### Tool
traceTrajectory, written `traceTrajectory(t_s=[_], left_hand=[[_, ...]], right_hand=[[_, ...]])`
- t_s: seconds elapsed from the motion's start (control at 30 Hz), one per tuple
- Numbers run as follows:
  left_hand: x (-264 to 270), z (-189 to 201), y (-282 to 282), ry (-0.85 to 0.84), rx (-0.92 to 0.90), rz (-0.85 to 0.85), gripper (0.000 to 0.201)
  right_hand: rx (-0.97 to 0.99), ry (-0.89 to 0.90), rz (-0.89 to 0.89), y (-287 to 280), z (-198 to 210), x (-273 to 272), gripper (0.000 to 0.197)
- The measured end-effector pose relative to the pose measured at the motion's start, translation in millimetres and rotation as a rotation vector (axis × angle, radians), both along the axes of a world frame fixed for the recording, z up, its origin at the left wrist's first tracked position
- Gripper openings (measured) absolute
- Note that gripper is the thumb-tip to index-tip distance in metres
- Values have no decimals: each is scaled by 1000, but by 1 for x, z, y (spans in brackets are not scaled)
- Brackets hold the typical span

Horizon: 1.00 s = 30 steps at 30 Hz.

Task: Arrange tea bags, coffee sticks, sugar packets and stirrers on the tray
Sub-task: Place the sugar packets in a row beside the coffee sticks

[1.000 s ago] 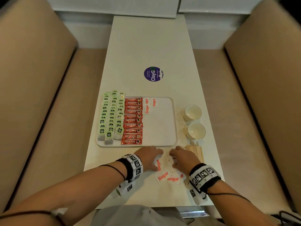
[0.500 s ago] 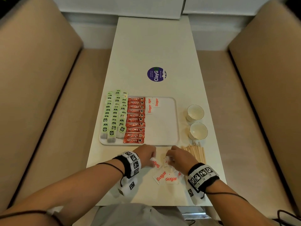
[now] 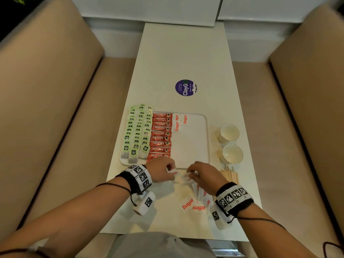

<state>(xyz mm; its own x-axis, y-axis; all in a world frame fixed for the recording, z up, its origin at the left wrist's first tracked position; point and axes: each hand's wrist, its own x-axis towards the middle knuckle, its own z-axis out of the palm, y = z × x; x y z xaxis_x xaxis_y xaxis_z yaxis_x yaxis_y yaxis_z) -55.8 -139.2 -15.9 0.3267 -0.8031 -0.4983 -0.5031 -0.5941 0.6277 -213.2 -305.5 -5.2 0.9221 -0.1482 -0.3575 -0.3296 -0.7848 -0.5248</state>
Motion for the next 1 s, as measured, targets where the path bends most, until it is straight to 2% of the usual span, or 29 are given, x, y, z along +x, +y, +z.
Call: traceTrajectory(t_s=[0.1,0.27,0.33,0.43,0.53,0.67,0.83,1.0], left_hand=[[4,6,1,83,-42,89,16],[8,19,-1,346,-77,282,8],[7,25,-1,490,-97,385,19],[8,31,2,625,-127,444,23],[11,30,6,615,-151,409,23],[13,31,9,590,-191,408,37],[17,39,13,625,-212,444,35],[21,42,16,632,-212,397,36]], right_hand=[[54,-35,-20,3,9,11,21],[175,-109,-53,8,21,28,21],[220,-137,-67,11,26,32,20],[259,-161,-85,15,30,38,19],[311,-190,-120,17,33,43,17],[331,-219,-125,20,36,50,15],[264,-240,-75,18,32,56,25],[264,-224,-30,18,32,60,36]])
